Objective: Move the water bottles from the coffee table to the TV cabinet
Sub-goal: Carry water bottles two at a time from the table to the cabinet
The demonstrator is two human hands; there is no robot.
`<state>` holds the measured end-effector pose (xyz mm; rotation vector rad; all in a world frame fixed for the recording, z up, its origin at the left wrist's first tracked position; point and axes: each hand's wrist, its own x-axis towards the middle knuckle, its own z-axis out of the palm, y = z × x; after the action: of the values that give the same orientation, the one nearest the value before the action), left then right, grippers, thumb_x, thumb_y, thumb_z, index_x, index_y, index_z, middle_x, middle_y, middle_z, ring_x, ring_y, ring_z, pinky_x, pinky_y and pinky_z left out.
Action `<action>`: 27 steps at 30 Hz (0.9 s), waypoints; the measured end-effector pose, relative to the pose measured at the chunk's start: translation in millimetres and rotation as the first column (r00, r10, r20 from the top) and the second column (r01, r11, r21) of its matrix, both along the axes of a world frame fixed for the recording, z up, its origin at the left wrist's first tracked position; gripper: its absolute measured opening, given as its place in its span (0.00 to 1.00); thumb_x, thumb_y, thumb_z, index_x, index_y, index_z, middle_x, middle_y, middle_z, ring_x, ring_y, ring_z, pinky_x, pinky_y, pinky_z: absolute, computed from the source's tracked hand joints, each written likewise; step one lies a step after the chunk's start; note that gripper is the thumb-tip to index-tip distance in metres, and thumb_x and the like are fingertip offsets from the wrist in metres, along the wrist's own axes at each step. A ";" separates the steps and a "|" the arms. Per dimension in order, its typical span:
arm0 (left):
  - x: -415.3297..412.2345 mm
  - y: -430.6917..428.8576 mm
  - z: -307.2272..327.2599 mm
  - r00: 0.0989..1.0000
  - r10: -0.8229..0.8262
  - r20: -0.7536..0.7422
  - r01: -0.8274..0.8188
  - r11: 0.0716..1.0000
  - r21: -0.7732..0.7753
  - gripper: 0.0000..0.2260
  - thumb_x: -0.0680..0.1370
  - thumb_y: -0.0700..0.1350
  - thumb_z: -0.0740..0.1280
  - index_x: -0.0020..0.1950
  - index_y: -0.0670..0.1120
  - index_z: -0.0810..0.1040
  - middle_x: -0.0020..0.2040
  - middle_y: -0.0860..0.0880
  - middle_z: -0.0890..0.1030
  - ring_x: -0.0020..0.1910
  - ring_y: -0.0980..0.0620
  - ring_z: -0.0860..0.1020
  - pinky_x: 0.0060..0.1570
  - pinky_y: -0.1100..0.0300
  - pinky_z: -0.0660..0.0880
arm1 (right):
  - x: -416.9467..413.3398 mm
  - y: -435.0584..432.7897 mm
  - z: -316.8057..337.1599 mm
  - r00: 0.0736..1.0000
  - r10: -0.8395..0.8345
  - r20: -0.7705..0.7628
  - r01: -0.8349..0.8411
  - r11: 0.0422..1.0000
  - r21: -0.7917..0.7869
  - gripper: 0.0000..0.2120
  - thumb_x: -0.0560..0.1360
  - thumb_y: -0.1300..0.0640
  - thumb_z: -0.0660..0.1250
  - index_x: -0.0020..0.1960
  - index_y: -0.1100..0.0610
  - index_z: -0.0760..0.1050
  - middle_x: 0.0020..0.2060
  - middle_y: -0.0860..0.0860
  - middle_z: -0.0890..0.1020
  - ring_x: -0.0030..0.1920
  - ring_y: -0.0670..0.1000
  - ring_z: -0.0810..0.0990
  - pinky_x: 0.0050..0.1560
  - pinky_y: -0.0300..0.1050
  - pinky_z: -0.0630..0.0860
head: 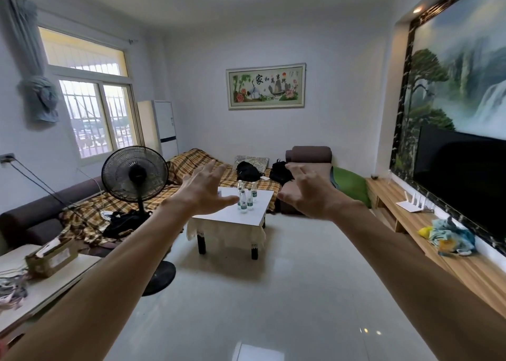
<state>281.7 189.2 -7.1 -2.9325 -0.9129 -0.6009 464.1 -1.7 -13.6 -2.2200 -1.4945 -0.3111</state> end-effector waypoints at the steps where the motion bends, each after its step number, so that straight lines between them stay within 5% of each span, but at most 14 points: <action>1: 7.0 14.3 -2.3 1.000 -0.004 0.003 0.004 1.000 -0.004 0.43 0.73 0.64 0.69 0.81 0.52 0.52 0.82 0.44 0.51 0.80 0.40 0.52 0.75 0.35 0.56 | 7.6 14.1 -1.3 1.000 0.000 0.004 0.000 1.000 -0.004 0.38 0.76 0.41 0.65 0.78 0.56 0.54 0.75 0.56 0.63 0.73 0.59 0.65 0.71 0.57 0.66; 27: 224.1 368.0 -20.9 0.997 -0.072 -0.008 0.071 0.991 -0.111 0.45 0.72 0.63 0.71 0.81 0.48 0.53 0.81 0.45 0.56 0.79 0.44 0.57 0.76 0.45 0.59 | 222.8 373.2 -10.0 0.998 -0.001 0.061 0.004 0.999 -0.046 0.34 0.78 0.43 0.63 0.77 0.56 0.56 0.75 0.55 0.64 0.74 0.58 0.64 0.72 0.57 0.64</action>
<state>505.8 557.1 -27.9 -3.0753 -0.8704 -0.5526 686.9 371.6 -23.5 -2.2670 -1.5450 -0.3516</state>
